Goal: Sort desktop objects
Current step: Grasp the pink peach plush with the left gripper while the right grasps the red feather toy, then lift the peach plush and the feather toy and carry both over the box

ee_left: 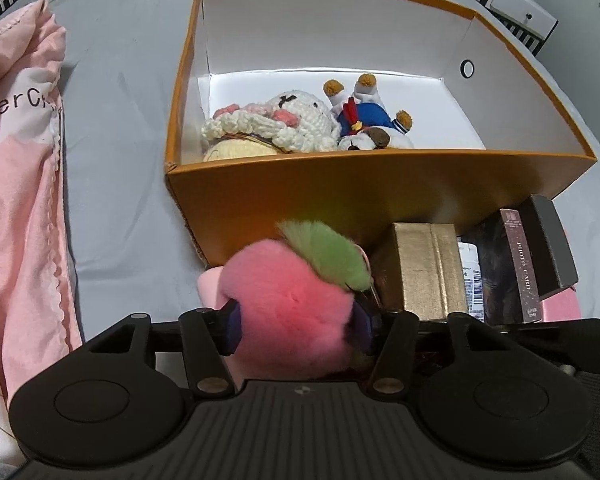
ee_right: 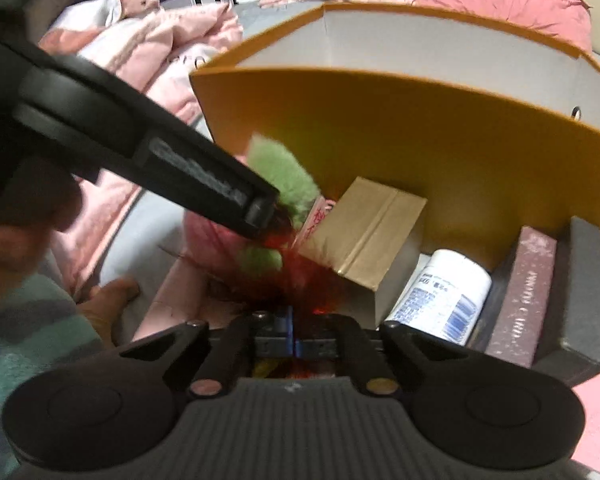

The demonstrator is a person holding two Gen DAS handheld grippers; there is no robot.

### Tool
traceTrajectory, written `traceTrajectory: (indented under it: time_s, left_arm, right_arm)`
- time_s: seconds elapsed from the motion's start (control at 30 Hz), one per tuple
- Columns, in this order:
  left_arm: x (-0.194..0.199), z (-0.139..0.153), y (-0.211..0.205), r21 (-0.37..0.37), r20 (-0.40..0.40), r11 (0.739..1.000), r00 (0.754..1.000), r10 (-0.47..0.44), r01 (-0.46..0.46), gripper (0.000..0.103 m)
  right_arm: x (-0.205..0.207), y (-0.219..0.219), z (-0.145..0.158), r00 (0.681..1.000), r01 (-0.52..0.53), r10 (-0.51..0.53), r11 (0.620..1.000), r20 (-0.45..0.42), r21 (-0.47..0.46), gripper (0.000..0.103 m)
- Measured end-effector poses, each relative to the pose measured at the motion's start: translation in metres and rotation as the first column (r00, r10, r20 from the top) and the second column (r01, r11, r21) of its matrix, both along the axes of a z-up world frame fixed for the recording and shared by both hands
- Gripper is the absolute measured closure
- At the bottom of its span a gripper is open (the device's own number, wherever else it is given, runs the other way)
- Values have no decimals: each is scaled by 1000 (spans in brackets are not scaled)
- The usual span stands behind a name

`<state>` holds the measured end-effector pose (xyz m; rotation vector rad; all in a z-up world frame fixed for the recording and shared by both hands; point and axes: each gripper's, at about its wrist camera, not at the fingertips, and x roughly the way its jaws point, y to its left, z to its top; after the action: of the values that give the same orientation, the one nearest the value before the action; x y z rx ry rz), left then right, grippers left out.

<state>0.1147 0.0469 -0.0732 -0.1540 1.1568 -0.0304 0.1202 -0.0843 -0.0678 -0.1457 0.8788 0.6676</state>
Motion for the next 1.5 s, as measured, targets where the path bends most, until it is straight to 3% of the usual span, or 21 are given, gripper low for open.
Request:
traceTrajectory:
  time_s: [0.27, 0.43, 0.57, 0.67, 0.8, 0.97, 1.07, 1.1, 1.17, 1.3, 1.37, 1.5]
  left_arm:
    - [4, -6, 7, -40, -30, 998, 999, 40, -41, 38]
    - [3, -8, 4, -18, -41, 999, 999, 26, -27, 38]
    - [8, -15, 12, -59, -75, 996, 995, 69, -74, 38]
    - [8, -16, 11, -56, -78, 996, 995, 68, -73, 44]
    - [1, -10, 9, -31, -48, 997, 996, 71, -73, 50]
    - [-16, 8, 21, -56, 17, 990, 992, 127, -126, 58]
    - [-29, 20, 33, -99, 64, 981, 983, 174, -168, 73]
    - [-30, 24, 37, -112, 76, 977, 978, 193, -184, 85]
    - [-29, 24, 42, -123, 84, 970, 971, 222, -211, 88]
    - [-18, 18, 40, -128, 58, 971, 976, 209, -200, 89]
    - [-16, 16, 35, -123, 55, 977, 982, 179, -172, 88]
    - [-10, 9, 34, -133, 42, 974, 981, 189, -182, 72]
  right_arm:
    - [-16, -29, 24, 997, 66, -69, 993, 33, 96, 103]
    - [-23, -46, 38, 993, 102, -110, 981, 44, 162, 103]
    - [-26, -55, 40, 990, 121, -131, 977, 48, 174, 103]
    - [-29, -50, 33, 992, 114, -121, 981, 35, 158, 103]
    - [-34, -53, 26, 995, 88, -93, 991, 42, 102, 92]
    - [-32, -43, 22, 998, 49, -53, 995, 43, 83, 79]
    - [-27, -30, 18, 1000, 14, -17, 996, 27, 90, 74]
    - [-26, -25, 16, 1000, 5, -7, 996, 19, 89, 72]
    - [-23, -15, 12, 1000, 5, -5, 998, 7, 66, 69]
    - [-15, -3, -1, 999, 42, -42, 999, 18, -14, 69]
    - [-9, -3, -6, 998, 59, -59, 998, -14, -5, 70]
    - [1, -6, -11, 995, 81, -77, 995, -69, 54, 95]
